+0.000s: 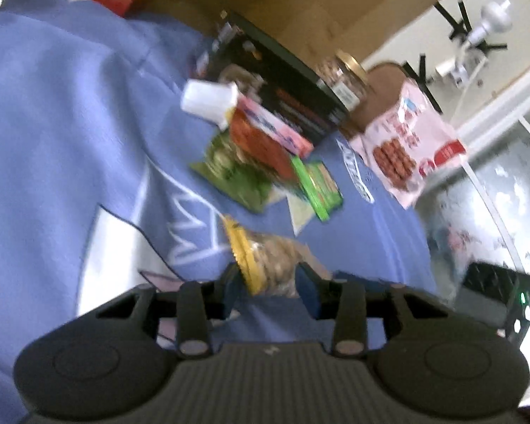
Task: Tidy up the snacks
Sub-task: 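Grasp the clear peanut bag with yellow edge using the left gripper, then carry the peanut bag into the black box and open the left gripper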
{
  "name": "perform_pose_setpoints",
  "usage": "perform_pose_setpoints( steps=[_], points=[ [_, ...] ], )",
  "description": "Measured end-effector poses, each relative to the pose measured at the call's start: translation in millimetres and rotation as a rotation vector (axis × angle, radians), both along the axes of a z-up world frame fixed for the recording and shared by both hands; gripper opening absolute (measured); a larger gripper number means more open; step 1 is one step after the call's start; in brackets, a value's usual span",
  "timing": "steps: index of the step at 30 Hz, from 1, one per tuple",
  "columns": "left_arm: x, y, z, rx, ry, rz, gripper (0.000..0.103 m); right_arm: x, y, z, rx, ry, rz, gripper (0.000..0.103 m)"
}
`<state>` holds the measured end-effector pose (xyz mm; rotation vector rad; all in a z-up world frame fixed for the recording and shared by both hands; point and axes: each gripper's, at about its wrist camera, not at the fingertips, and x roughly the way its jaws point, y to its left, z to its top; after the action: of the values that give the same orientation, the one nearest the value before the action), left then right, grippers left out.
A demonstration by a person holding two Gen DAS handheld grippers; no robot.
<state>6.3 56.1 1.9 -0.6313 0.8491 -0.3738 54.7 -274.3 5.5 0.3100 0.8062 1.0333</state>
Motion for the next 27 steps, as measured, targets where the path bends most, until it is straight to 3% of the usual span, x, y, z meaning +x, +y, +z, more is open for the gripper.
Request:
perform_pose_setpoints(
  steps=[4,9,12,14,20,27],
  points=[
    [-2,6,7,0.016,-0.025,0.006,0.046,-11,8,8,-0.105,-0.127,0.000,0.042],
    [8,1,9,0.043,-0.024,-0.011,0.047,-22,25,2,-0.227,-0.234,0.058,0.044],
    [18,-12,2,0.118,-0.024,-0.038,0.031,-35,44,-1,-0.314,-0.357,0.057,0.045],
    [18,-14,2,0.126,-0.028,-0.056,0.029,-39,52,-3,-0.344,-0.411,0.042,0.043],
    [12,-4,2,0.079,-0.038,-0.035,0.026,-37,67,-3,-0.345,-0.459,-0.012,0.036],
    [38,-7,42,0.110,-0.140,-0.049,0.024,-24,70,20,-0.298,-0.538,-0.086,0.036]
  ],
)
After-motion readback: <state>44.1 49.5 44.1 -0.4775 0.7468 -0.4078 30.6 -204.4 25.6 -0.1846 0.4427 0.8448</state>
